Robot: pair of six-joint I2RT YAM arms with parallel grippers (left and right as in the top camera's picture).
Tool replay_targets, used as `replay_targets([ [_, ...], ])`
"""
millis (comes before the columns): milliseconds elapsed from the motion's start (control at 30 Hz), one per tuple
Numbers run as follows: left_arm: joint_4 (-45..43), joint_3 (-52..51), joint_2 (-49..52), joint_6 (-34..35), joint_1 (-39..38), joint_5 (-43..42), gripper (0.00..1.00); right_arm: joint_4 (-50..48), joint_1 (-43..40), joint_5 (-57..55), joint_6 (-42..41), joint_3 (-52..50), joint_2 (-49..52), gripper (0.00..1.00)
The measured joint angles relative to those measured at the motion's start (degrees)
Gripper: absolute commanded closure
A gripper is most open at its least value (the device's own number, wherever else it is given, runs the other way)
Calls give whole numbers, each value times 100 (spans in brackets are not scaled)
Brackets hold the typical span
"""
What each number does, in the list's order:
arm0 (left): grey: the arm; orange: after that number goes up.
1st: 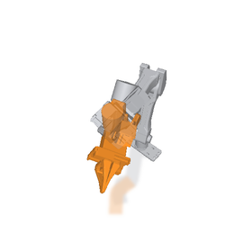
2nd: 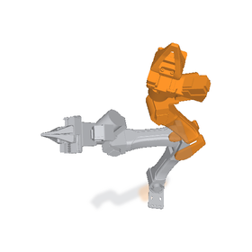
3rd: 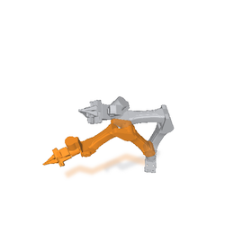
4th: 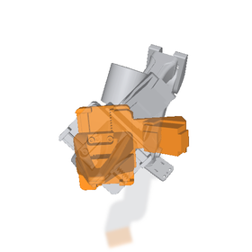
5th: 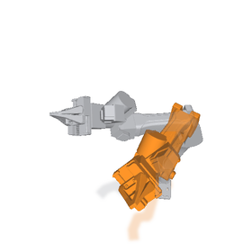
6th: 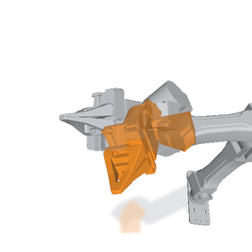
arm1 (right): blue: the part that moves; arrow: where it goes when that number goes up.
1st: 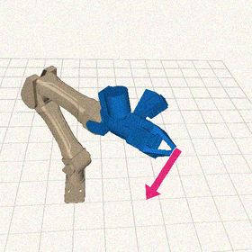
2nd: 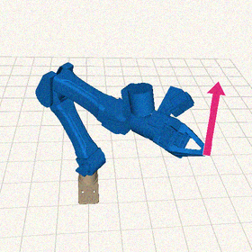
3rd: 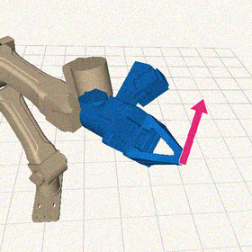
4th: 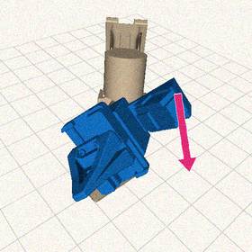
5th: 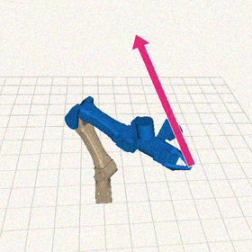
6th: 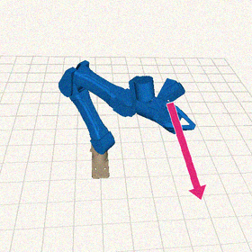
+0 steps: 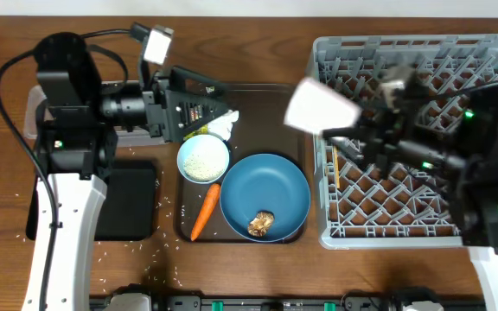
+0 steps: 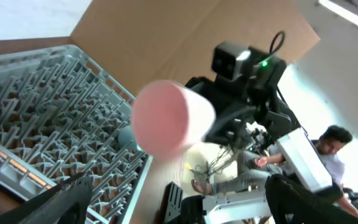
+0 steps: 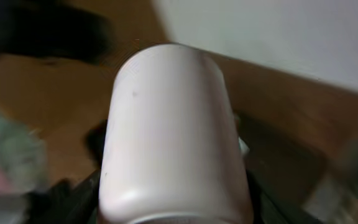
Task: Sort waste into correct bins and load items into the dishwasher rack
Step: 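Place pink cup in the rack with right gripper and release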
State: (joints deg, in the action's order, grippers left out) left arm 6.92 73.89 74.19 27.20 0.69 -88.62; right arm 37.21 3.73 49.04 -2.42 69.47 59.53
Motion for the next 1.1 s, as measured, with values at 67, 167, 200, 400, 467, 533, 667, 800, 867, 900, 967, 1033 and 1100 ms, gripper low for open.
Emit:
replay_targets([
  [67, 0, 0, 0, 31, 7, 0, 10, 485, -297, -470, 4, 0, -63, 50],
  [167, 0, 0, 0, 87, 7, -2, 10, 1300, -761, -1453, 22, 0, -92, 50],
  [200, 0, 0, 0, 96, 7, -2, 10, 1515, -914, -1808, 13, 0, -87, 50],
  [400, 2, 0, 0, 131, 7, 0, 10, 2028, -1652, -3648, -210, 0, -33, 53],
  [467, 0, 0, 0, 131, 7, 0, 10, 2096, -1843, -4081, -385, 0, 35, 52],
  [533, 0, 0, 0, 131, 7, 0, 10, 2129, -2044, -4430, -586, 0, 129, 50],
  [667, 0, 0, 0, 133, 7, 0, 10, 2124, -2441, -5075, -1102, 0, 369, 48],
  [800, 2, 0, 0, 131, 7, 0, 10, 1993, -2909, -5423, -1635, 0, 621, 48],
  [867, 2, 0, 0, 133, 7, 0, 10, 1928, -3167, -5519, -1838, 0, 748, 48],
  [900, 2, 0, 0, 133, 7, -2, 10, 1902, -3296, -5552, -1926, 0, 807, 47],
  [967, 4, 0, 0, 131, 7, 0, 10, 1878, -3552, -5613, -2120, 0, 933, 46],
  [1033, 4, 0, 0, 133, 7, -2, 10, 1869, -3845, -5633, -2286, 0, 1075, 45],
  [1100, 4, 0, 0, 133, 7, -2, 10, 1871, -4103, -5641, -2424, 0, 1235, 45],
])
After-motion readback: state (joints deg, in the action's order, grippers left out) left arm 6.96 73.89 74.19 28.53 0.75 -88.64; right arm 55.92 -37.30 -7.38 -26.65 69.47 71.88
